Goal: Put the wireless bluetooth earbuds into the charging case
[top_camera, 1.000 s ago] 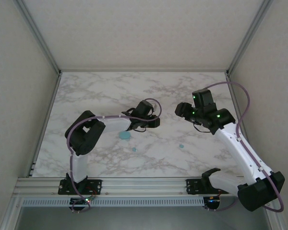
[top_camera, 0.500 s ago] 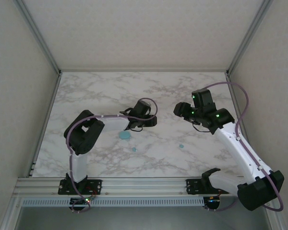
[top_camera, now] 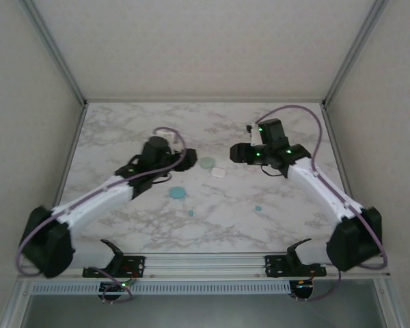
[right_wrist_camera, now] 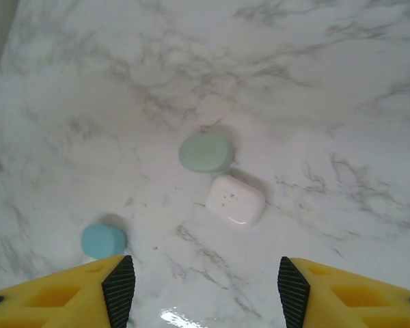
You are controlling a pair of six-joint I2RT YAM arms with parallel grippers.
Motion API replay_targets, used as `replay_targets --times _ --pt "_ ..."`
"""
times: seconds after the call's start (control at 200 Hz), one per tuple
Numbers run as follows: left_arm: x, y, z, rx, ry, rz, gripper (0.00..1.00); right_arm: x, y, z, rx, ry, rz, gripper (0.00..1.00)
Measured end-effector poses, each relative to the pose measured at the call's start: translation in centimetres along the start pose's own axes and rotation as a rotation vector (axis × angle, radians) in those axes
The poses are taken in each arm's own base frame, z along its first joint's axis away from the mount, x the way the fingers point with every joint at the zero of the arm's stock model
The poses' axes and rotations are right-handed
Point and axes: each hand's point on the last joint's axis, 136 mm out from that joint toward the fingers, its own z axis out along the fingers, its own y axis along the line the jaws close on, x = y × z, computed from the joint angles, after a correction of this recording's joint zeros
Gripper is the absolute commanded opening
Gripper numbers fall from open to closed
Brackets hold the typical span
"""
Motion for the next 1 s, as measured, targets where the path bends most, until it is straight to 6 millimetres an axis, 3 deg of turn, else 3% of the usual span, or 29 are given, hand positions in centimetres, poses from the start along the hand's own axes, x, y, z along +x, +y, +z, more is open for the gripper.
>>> replay_targets --times 0.12,0.25,0.365,0.521,0.736,0.996 --pt "-2.4 3.5 -3.8 -0.027 -0.095 -0.045 0.75 1.6 2.4 4.8 -0.072 0.118 -0.244 0.61" --pt "-2.1 5.3 -6.3 -0.047 -0.116 -0.023 0.76 5.0 6.2 9.0 -0.169 0.225 -0.571 0.61" --pt "-1.2 7.2 -8.8 -0.083 -0.179 0.007 0.76 8.2 9.1 11.5 -0.274 0.285 -0.815 0.63" --pt "-1.0 8.2 -11.9 -0.124 -0.314 0.075 0.77 10.9 10.4 13.5 -0.366 0.314 -1.018 0.65" --pt "-2.3 8.2 -15.4 -0.164 -0.469 0.159 0.78 11.5 11.9 15.3 -0.445 0.268 -1.151 0.68" --pt "-2.1 8.6 -16.0 -0.191 -0.498 0.196 0.78 11.9 13.6 16.7 -0.513 0.227 -1.209 0.71"
